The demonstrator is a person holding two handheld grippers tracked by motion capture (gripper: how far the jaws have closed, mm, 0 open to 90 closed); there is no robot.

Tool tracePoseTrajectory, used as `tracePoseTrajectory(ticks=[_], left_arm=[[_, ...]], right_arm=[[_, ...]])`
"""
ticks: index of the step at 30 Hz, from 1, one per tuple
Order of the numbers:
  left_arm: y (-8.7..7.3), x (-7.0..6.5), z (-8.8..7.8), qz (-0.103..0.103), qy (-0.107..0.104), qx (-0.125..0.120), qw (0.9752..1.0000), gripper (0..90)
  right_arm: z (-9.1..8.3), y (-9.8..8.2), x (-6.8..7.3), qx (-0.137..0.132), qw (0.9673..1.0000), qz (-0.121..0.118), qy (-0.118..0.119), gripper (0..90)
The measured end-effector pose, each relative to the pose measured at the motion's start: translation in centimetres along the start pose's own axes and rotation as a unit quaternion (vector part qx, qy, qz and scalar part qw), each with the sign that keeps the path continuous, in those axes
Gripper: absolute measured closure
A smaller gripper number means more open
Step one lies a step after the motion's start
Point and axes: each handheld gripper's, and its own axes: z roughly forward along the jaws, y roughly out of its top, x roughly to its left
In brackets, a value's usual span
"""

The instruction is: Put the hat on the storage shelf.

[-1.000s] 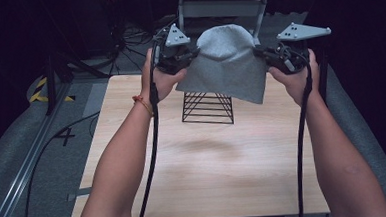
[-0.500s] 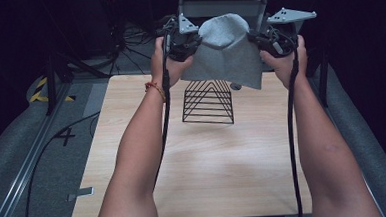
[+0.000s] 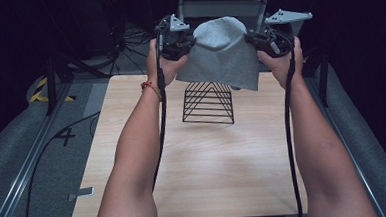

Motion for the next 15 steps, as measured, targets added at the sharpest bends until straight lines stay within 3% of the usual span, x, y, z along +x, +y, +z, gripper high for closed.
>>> tracePoseTrajectory(ticks=[8,15], left_arm=[[0.0,0.0,-1.7,-0.014,-0.021,-0.006,0.9997,85.7],[0.6,-0.2,-2.8,-0.005,-0.023,-0.012,0.9997,85.6]], right_arm=[[-1.1,0.0,0.0,-0.006,1.0000,0.006,0.001,87.9],[-1.8,0.1,0.0,-0.010,0.9999,0.006,0.003,87.9]])
